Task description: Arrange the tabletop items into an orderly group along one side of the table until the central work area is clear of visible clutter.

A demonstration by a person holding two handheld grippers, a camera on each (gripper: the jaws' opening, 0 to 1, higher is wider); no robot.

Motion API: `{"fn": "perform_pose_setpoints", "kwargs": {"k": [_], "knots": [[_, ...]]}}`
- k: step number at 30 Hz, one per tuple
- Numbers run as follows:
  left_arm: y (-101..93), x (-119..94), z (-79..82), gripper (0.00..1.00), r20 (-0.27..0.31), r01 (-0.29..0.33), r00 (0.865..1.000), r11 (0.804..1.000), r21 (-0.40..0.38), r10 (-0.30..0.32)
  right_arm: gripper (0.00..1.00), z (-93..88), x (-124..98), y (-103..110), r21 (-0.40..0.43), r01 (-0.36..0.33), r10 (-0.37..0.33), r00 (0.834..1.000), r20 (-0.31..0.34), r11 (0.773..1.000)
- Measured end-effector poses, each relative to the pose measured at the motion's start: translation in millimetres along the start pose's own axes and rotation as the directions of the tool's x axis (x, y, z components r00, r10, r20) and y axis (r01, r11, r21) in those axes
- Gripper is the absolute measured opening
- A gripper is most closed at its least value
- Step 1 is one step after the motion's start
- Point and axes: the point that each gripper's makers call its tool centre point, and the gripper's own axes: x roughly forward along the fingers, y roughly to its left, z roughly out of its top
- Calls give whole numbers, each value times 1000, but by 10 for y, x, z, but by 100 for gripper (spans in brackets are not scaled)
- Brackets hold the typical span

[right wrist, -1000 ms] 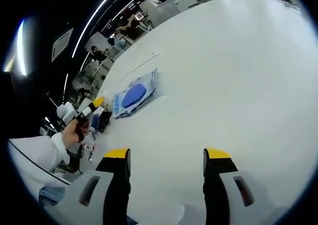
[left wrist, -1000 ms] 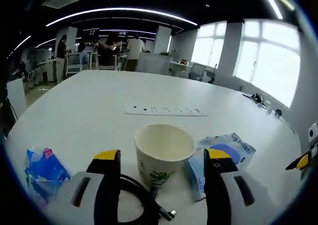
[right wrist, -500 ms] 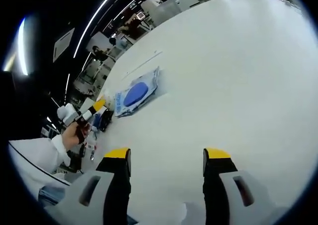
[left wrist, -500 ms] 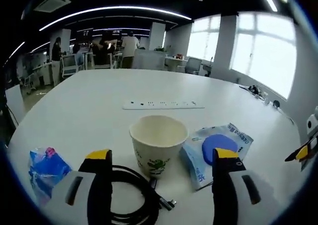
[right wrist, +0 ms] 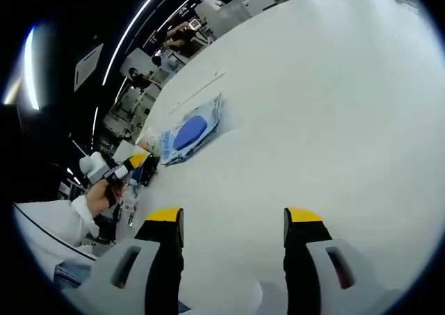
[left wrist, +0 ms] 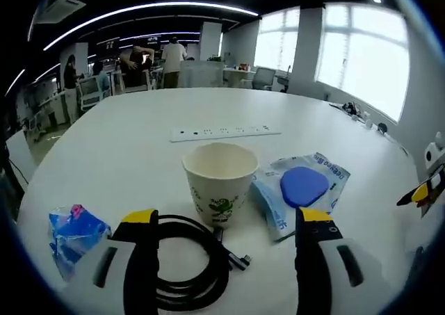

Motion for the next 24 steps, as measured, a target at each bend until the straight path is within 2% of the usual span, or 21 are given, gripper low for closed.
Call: {"fn": "perform_pose_setpoints", "kwargs": {"k": [5, 8, 11, 14, 16, 20, 24], "knots": [[6, -73, -64, 80, -29, 14, 1000, 999, 38, -13, 57, -13, 15, 3, -1, -3, 3, 1000, -4, 1000], [14, -115, -132, 79, -71, 29, 997, 995, 100, -22, 57, -15, 26, 1, -6, -6, 6, 1000, -7, 1000], [10, -146, -181, 78, -95, 41, 995, 992, 120, -30, 58, -18, 27, 4, -10, -9, 9, 1000, -8, 1000], [18, -193, -232, 77, -114, 46, 993, 990, 131, -31, 58, -17, 31, 38, -66, -14, 13, 1000, -15, 998], [25, -214, -257, 77, -123, 46, 992, 990, 130, -30, 59, -17, 35, 96, -96, -20, 18, 1000, -21, 995], [53, -262, -315, 76, -138, 44, 990, 991, 129, -26, 60, 132, 40, 325, -124, -89, 94, 995, 40, 988], [107, -292, -366, 76, -150, 42, 988, 992, 115, -25, 60, 172, 36, 517, -223, -109, 119, 992, 32, 969]]}}
